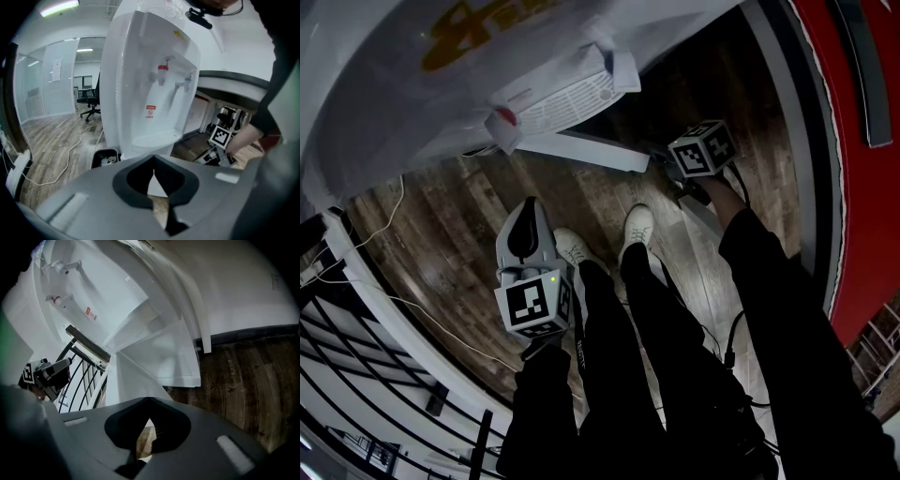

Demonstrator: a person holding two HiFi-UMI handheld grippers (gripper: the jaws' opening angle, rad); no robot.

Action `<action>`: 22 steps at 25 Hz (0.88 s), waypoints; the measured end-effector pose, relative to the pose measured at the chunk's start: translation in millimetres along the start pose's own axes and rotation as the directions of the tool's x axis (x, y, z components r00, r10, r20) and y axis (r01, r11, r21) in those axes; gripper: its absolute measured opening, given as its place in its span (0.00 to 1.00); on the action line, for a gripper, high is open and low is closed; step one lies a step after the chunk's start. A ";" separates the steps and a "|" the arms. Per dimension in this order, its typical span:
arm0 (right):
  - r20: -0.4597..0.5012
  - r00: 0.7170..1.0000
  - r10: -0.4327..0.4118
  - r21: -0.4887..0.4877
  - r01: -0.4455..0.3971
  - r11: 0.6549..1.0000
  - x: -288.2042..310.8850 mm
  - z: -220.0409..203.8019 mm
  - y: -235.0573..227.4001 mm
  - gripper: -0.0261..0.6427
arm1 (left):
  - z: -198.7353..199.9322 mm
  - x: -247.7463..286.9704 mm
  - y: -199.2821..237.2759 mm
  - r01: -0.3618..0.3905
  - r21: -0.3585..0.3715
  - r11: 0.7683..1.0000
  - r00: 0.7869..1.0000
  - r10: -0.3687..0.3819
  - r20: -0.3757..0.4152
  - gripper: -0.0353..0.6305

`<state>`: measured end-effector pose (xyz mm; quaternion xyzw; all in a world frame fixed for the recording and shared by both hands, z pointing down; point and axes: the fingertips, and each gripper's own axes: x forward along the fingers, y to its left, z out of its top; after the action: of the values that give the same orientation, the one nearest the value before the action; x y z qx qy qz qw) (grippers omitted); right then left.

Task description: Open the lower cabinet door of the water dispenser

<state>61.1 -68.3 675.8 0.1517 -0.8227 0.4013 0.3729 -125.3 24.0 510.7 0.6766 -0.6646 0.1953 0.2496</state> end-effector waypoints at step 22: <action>-0.097 0.983 0.153 -0.142 -0.166 0.976 22.7 -39.9 71.3 0.04 | -10.4 -7.9 2.4 -0.012 -0.023 1.000 1.000 0.012 -0.006 0.06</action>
<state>26.3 8.8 669.4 0.0394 -0.8434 0.3733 0.3845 -127.4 36.5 514.5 0.6692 -0.6701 0.1911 0.2580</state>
